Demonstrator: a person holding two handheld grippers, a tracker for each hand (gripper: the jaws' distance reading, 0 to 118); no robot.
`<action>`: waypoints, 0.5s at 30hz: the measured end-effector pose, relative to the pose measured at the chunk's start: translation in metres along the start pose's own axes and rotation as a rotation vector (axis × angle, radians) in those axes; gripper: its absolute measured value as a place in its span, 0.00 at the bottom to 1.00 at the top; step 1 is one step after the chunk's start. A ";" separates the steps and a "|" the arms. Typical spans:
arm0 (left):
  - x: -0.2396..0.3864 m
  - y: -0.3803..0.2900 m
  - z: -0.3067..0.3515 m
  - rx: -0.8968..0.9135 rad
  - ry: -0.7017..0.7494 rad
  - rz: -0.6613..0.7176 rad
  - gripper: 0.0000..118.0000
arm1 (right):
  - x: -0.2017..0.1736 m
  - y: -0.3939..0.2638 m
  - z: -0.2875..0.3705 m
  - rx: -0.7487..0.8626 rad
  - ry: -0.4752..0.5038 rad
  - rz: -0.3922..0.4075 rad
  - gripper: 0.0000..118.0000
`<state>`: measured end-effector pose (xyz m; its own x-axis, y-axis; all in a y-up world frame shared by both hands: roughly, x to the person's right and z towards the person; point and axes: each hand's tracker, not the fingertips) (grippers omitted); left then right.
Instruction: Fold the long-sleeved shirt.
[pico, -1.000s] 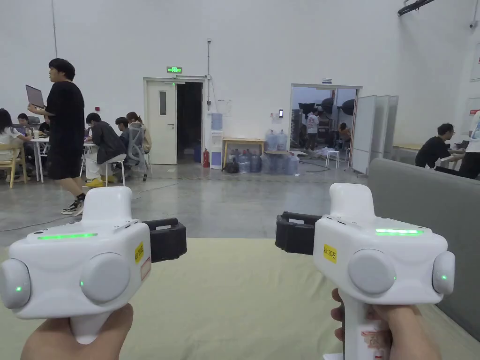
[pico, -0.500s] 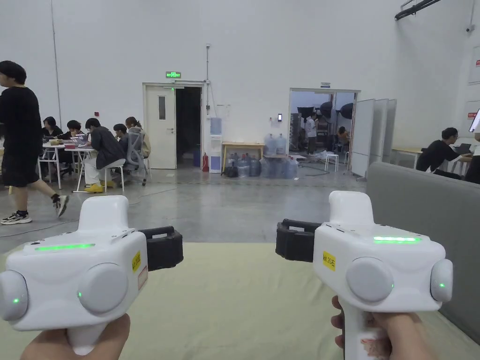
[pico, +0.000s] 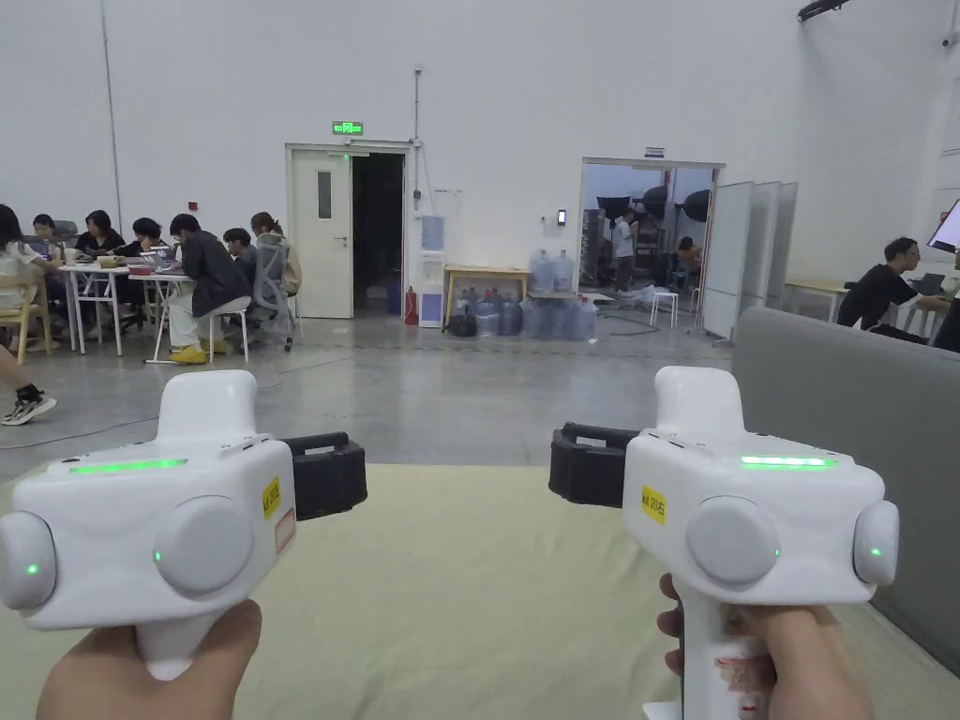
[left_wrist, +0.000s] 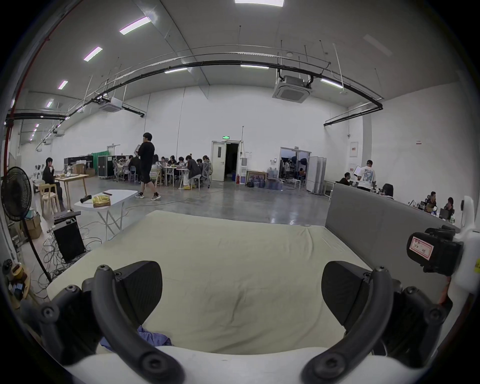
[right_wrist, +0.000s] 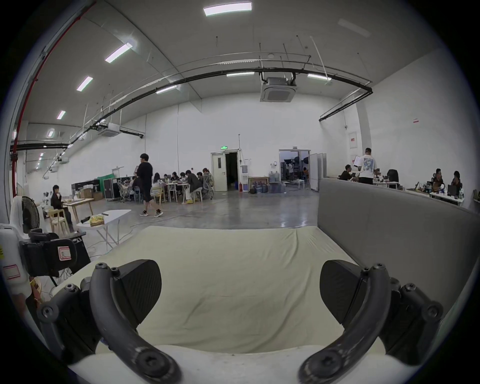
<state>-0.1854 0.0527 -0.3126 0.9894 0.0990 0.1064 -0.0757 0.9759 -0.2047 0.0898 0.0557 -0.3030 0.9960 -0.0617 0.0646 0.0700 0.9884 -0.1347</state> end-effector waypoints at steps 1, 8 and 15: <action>-0.001 0.000 0.001 0.000 -0.001 0.003 0.99 | 0.000 0.001 0.001 0.005 -0.007 -0.001 1.00; -0.002 0.000 0.001 -0.009 0.001 0.008 0.99 | 0.002 0.001 0.000 0.012 -0.033 -0.023 1.00; -0.001 -0.003 0.001 -0.016 -0.001 0.006 0.99 | -0.013 -0.005 0.005 0.017 -0.091 0.064 1.00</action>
<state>-0.1861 0.0500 -0.3111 0.9888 0.1053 0.1060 -0.0799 0.9721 -0.2206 0.0759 0.0522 -0.2985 0.9892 0.0138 0.1457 0.0044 0.9923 -0.1242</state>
